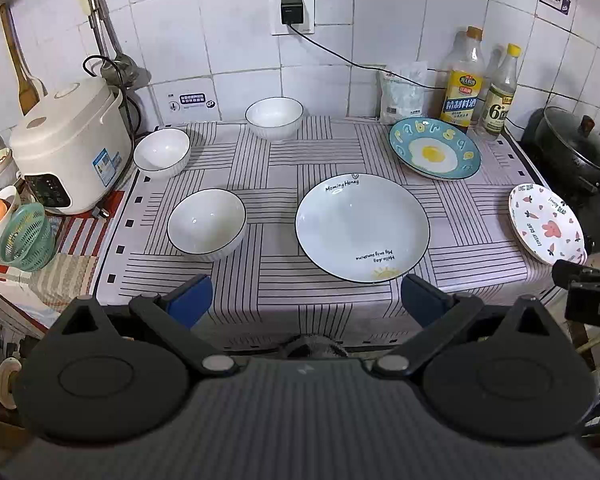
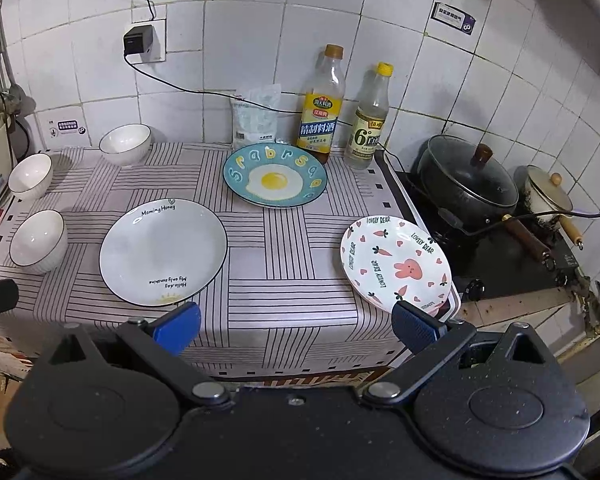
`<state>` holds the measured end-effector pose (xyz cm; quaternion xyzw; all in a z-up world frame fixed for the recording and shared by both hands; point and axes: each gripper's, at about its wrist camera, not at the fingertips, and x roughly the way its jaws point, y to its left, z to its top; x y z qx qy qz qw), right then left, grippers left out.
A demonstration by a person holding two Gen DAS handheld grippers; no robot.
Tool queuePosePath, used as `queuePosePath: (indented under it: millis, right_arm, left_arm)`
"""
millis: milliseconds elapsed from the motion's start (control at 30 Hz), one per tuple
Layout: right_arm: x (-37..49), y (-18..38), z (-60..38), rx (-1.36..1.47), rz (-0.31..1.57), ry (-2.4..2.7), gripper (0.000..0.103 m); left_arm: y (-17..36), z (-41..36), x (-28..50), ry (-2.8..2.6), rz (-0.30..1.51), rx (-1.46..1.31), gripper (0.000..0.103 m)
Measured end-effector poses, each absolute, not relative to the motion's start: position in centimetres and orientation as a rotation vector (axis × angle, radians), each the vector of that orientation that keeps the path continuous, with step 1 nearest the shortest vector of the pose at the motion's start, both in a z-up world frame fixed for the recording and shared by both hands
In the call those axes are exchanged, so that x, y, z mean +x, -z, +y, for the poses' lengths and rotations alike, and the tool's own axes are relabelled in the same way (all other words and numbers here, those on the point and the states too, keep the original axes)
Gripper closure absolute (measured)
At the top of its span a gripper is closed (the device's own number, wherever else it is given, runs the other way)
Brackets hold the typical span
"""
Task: Organize plates and bowls
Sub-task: 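Move both grippers toward the rim of the large white plate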
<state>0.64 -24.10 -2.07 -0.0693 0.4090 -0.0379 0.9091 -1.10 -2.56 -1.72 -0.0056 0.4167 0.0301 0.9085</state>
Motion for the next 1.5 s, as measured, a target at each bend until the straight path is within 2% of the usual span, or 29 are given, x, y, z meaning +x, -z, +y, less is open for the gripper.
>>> queuePosePath:
  millis: [1233, 1500]
  right_arm:
    - [0.7, 2.6, -24.3, -0.171, 0.831, 0.119, 0.0]
    - [0.4, 3.2, -24.2, -0.203, 0.733, 0.052, 0.0]
  left_arm:
    - [2.2, -2.5, -0.4, -0.067, 0.875, -0.007, 0.0]
    - [2.9, -2.0, 0.8, -0.009, 0.884, -0.019, 0.0]
